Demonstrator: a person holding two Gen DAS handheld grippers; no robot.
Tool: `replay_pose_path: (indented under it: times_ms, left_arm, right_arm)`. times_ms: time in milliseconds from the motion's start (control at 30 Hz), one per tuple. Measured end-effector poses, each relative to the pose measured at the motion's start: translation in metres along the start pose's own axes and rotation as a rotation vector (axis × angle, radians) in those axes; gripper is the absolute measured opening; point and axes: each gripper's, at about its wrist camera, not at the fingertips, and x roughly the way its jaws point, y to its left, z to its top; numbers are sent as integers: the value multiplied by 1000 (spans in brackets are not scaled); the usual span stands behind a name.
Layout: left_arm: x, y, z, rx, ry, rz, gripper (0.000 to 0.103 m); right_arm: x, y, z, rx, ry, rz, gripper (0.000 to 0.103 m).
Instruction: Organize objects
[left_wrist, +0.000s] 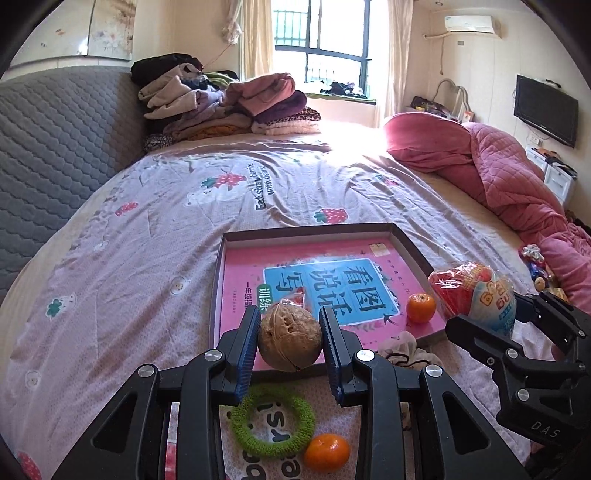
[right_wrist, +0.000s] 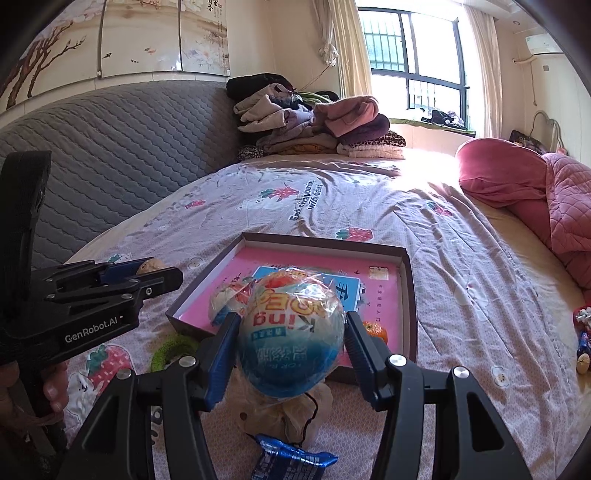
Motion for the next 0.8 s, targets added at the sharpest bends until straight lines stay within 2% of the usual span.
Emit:
replay_pose_path:
  times_ms: [267, 433, 700, 800]
  left_arm:
    - [24, 17, 13, -25, 15, 1, 33]
    - [40, 28, 26, -34, 17, 26, 33]
    - [81, 44, 33, -29, 41, 54, 33]
    - [98, 46, 29, -23, 72, 61, 33]
  right_arm:
    - [14, 2, 21, -12, -27, 6, 56]
    - [26, -2, 30, -17, -40, -11, 56]
    - [56, -20, 31, 22, -5, -24, 56]
    - [69, -25, 29, 20, 17, -26, 56]
